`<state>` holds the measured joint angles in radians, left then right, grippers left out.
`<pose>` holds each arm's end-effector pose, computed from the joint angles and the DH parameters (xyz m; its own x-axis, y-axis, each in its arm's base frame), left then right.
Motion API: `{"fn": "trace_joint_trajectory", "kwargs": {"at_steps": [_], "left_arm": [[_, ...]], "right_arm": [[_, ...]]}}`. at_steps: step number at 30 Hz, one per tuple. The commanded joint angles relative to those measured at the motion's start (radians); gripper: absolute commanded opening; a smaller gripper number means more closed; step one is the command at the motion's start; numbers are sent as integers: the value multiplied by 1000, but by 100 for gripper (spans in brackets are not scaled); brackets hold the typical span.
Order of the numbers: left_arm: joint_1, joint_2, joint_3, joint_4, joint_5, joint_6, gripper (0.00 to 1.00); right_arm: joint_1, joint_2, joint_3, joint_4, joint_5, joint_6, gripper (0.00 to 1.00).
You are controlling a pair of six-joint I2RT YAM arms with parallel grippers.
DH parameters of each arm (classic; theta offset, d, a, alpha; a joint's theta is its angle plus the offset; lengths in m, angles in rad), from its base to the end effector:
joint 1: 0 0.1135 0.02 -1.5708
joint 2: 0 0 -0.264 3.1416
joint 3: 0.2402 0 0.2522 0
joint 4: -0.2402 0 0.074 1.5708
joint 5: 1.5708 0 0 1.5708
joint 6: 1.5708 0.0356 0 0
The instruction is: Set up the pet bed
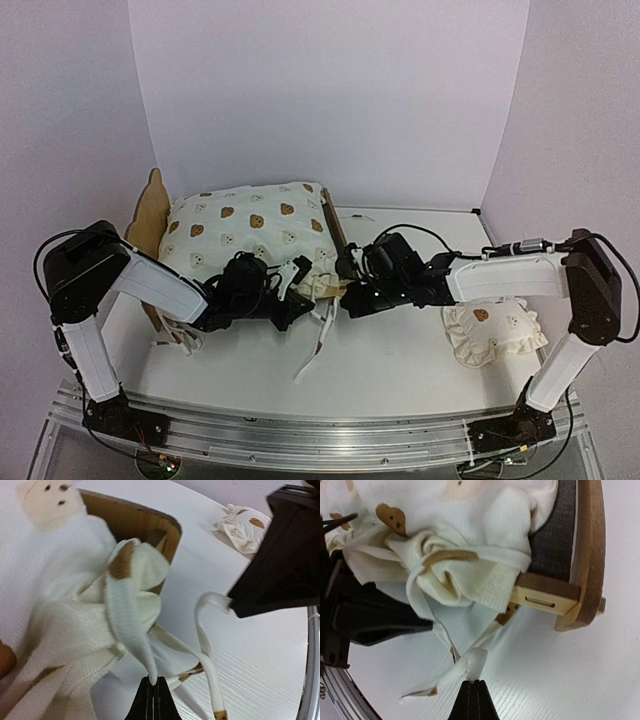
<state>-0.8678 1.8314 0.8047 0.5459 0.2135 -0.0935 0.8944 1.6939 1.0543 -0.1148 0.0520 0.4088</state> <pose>0.2287 -0.2815 0.1397 -0.3786 0.3057 -0.8736 0.8353 0.5193 -0.1803 0.2297 0.2832 0.2024 -0.6935 -0.2298 -0.6828 -0.5224 0.8130 0.2570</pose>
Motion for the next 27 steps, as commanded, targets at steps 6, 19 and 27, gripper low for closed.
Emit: {"fn": "trace_joint_trajectory", "kwargs": {"at_steps": [6,19,27], "left_arm": [[35,-136,60,-138,271,92,0],[74,-160,118,-370,363,362,15],[153,-286,98,-570,449,769,36]], "right_arm": [[-45,142,109,258,-246,24,0],[-67,283,113,455,-328,86,0],[-85,308,97,485,-349,96,0]]}}
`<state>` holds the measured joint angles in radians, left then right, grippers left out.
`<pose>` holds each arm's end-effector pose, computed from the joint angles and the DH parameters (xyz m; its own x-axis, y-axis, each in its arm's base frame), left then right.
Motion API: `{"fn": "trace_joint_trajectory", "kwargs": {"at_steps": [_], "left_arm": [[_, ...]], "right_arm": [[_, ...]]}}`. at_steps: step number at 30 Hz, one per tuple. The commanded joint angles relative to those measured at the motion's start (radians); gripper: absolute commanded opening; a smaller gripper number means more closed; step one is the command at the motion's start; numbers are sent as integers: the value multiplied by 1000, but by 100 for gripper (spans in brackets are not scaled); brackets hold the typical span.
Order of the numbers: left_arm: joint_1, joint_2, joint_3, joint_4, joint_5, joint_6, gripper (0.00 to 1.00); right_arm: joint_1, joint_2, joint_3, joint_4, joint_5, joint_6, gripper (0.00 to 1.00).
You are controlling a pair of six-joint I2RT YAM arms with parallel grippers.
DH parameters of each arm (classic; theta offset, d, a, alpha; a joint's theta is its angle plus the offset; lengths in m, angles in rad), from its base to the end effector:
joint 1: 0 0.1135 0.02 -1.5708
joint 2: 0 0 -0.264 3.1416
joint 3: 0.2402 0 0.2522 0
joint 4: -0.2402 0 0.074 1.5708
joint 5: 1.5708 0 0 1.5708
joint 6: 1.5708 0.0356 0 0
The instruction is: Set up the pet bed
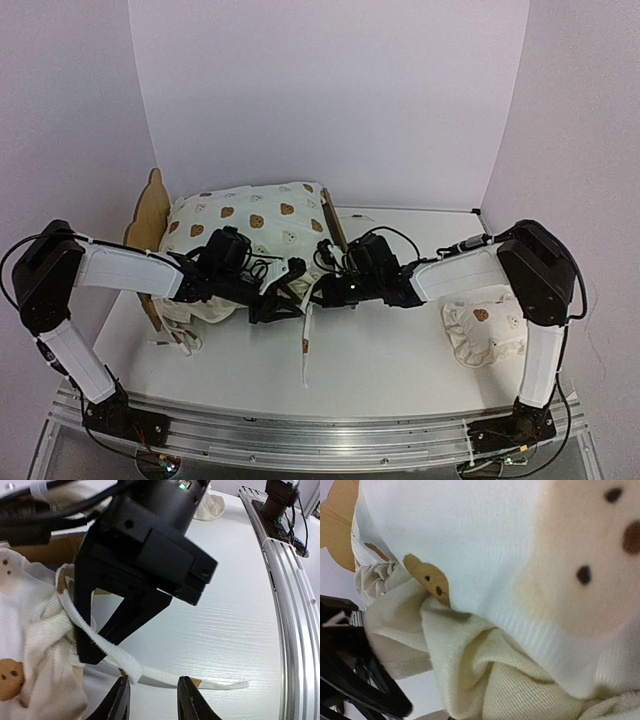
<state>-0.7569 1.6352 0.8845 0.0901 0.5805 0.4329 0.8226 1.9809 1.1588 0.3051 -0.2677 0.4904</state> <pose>0.2330 -0.2470 0.1901 -0.0320 0.5127 -0.8580 0.9941 0.1051 0.0258 0.2857 0.3217 0.1635 -0.7032 -0.0899 -0.7053 -0.6031 0.6007 0.5248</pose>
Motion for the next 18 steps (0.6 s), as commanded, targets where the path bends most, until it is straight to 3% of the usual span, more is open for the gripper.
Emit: {"fn": "trace_joint_trajectory", "kwargs": {"at_steps": [1,4,9,14,18], "left_arm": [[54,-94,23,-130,88,263,36],[68,-67,36,-126,30,295,28],[68,19,32,57,-130,268,21],[48,44,-30,282,-154,372,26],[36,89,-25,315,-153,449,26]], "right_arm": [[-15,22,-5,66,-32,14,0],[-18,26,-1,69,-45,14,0],[-17,20,-1,72,-111,5,0],[-18,-13,-30,72,-169,-33,0],[-18,-20,-30,72,-175,-38,0]]}}
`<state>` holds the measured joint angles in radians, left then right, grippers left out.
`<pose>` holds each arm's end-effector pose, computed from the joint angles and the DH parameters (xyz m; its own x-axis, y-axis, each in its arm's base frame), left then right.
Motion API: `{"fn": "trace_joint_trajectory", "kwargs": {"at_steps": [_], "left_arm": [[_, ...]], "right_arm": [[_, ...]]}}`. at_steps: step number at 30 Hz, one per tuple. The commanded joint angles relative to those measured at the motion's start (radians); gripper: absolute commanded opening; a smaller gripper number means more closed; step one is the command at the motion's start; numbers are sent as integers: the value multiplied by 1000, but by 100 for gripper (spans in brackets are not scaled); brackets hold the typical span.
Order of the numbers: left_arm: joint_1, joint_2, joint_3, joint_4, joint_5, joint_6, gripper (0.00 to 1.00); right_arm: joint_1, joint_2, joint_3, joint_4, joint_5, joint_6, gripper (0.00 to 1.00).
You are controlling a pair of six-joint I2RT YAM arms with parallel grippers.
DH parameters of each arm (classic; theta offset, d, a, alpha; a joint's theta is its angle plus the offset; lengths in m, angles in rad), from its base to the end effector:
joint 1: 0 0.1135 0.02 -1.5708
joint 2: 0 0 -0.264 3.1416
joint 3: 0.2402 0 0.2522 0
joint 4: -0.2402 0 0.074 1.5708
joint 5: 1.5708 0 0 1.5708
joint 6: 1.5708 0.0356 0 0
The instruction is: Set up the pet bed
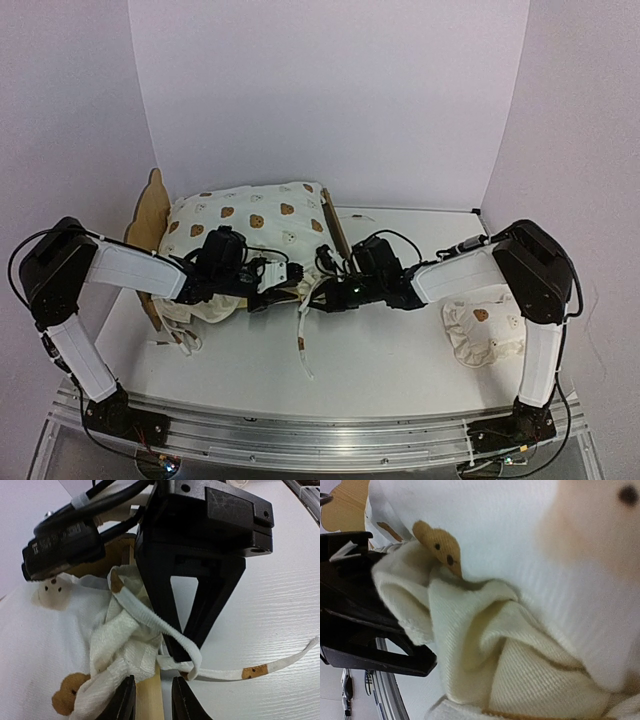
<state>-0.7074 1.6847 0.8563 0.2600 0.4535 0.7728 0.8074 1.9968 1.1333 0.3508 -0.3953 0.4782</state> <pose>0.2552 -0.2388 0.1788 0.3108 0.5599 -0.7680 0.9048 0.0731 0.4195 0.2853 0.3180 0.1543 -0.7147 -0.1326 -0.6867 -0.6419 0.5143 0.5687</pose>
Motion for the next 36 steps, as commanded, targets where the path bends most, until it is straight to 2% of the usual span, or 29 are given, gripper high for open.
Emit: {"fn": "trace_joint_trajectory", "kwargs": {"at_steps": [1,7,26,30,33,36], "left_arm": [[-16,47,4,143,-20,118,26],[-36,75,-5,106,7,188,26],[-39,146,60,71,-20,189,22],[-35,144,62,70,-2,146,22],[2,120,58,82,51,47,26],[15,100,20,127,91,58,28]], "right_arm": [[-3,-36,-1,27,-49,-26,0],[-3,-40,11,36,-59,-23,0],[-3,-64,-6,131,-131,10,0],[-4,-63,-6,153,-133,24,0],[-5,-69,-19,157,-114,28,0],[-5,-65,-26,155,-101,29,0]]}}
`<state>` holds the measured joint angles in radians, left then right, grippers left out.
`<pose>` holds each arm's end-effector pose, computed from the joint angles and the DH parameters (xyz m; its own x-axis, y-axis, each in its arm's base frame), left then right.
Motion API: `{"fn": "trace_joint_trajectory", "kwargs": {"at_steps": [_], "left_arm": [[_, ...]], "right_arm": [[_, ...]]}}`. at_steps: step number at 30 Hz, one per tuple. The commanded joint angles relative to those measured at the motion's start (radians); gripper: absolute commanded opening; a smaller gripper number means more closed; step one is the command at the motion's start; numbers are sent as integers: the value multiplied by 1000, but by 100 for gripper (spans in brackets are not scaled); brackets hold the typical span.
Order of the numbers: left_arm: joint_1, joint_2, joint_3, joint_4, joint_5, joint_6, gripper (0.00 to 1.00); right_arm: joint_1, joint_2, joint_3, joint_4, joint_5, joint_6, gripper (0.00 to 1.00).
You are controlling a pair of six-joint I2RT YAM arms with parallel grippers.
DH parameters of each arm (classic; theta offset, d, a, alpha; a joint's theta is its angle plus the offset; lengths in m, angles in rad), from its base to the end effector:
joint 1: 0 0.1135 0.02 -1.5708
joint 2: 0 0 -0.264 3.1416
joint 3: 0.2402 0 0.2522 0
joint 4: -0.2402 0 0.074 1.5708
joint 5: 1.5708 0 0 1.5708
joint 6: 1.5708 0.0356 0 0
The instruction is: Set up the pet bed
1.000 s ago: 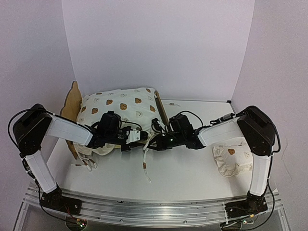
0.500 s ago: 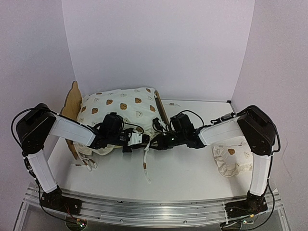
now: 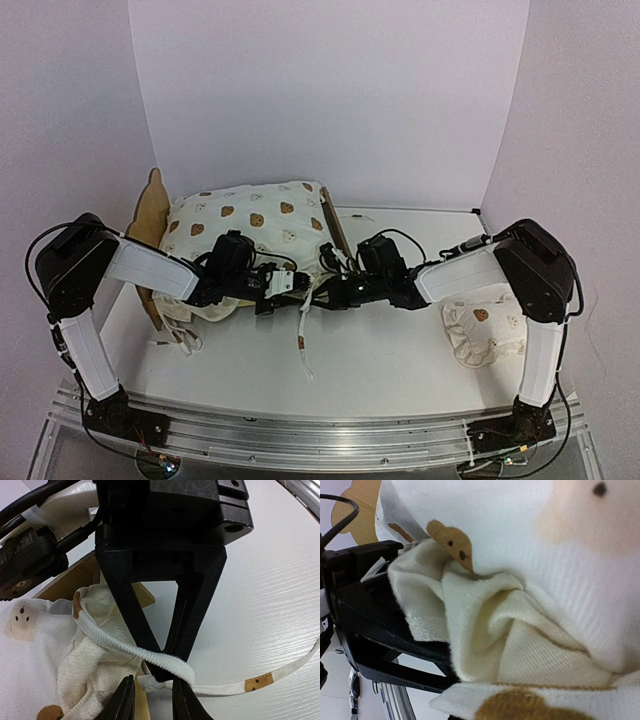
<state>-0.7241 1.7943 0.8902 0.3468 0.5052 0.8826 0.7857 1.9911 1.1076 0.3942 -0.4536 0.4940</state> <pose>0.2630 -0.2556 0.1599 0.4338 0.5187 -0.7368 0.8696 -0.0271 0.4929 0.2880 0.3103 0.1534 -0.7236 -0.1211 -0.6795 -0.6430 0.4762 0.5999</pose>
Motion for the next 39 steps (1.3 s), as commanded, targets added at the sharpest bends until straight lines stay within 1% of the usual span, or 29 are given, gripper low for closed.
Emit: {"fn": "trace_joint_trajectory", "kwargs": {"at_steps": [1,5,10,13,18,20,24,27,29,32,33,35,37,39], "left_arm": [[31,-8,-19,47,45,-42,29],[31,6,4,32,25,-42,29],[31,-5,-5,-41,3,31,29],[31,-12,-19,-41,15,45,29],[16,6,11,-31,14,36,24],[13,11,26,-25,9,26,21],[12,7,37,-24,1,6,2],[12,-5,33,-26,-13,-25,0],[12,-15,31,-30,-28,-55,0],[12,-30,31,-43,-40,-108,0],[12,-33,31,-50,-40,-120,0],[12,-37,29,-57,-37,-141,0],[12,-37,26,-61,-37,-151,0],[12,-38,26,-62,-36,-156,0]], "right_arm": [[17,-56,-1,111,-41,13,0],[16,-45,4,113,-37,13,0],[17,-55,2,113,-36,8,0],[16,-53,8,114,-44,8,0],[16,-43,15,113,-58,17,0],[16,-46,10,113,-55,18,0],[15,-54,-4,114,-37,15,0],[16,-62,-17,94,4,26,0],[16,-79,-22,14,63,25,5],[26,-130,-34,-175,160,-7,26],[33,-154,-59,-213,191,-20,31],[70,-217,-133,-224,284,-50,39],[144,-265,-188,-224,381,-100,45],[213,-262,-199,-216,435,-128,54]]}}
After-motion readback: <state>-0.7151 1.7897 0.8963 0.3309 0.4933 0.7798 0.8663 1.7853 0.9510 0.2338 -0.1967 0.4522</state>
